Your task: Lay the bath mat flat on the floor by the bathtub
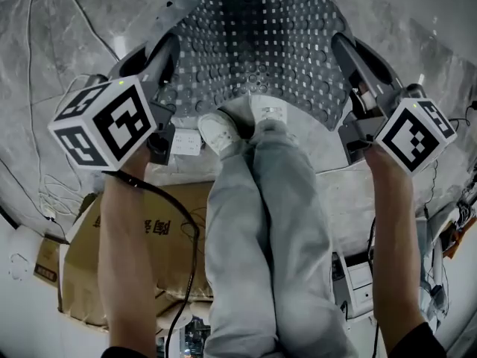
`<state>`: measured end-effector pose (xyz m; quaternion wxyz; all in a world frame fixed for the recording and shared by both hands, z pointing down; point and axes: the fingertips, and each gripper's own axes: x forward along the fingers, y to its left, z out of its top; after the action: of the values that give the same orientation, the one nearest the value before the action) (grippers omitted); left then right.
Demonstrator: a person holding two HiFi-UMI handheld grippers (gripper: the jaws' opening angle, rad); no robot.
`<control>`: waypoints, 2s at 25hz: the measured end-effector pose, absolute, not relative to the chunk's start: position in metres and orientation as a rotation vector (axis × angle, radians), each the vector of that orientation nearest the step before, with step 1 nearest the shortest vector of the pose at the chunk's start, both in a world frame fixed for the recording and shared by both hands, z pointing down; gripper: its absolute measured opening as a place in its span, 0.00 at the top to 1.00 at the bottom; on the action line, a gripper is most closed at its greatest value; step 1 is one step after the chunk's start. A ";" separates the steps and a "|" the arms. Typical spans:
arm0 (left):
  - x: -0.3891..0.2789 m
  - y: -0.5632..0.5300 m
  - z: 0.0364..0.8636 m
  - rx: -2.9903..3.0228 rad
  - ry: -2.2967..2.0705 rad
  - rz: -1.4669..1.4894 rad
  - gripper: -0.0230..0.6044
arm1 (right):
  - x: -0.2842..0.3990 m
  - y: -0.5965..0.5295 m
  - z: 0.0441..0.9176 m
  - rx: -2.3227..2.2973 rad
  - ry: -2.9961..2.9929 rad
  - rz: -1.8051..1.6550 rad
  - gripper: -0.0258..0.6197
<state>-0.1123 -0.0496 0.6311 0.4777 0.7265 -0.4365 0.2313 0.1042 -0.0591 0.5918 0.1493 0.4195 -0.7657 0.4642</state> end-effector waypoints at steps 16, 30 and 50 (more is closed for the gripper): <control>-0.140 -0.031 0.683 1.686 -1.145 0.607 0.92 | 0.134 -0.051 0.642 1.244 -2.097 1.318 0.92; -0.174 -0.023 0.725 1.604 -1.218 0.717 0.92 | 0.165 -0.046 0.689 1.310 -1.984 1.279 0.92; -0.212 -0.010 0.797 1.481 -1.275 0.940 0.92 | 0.213 -0.030 0.767 1.407 -1.799 1.225 0.92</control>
<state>-0.2124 -0.0102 0.7967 0.4674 0.6037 -0.5199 0.3831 0.2135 -0.0299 0.7671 0.2716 0.5225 -0.6682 0.4548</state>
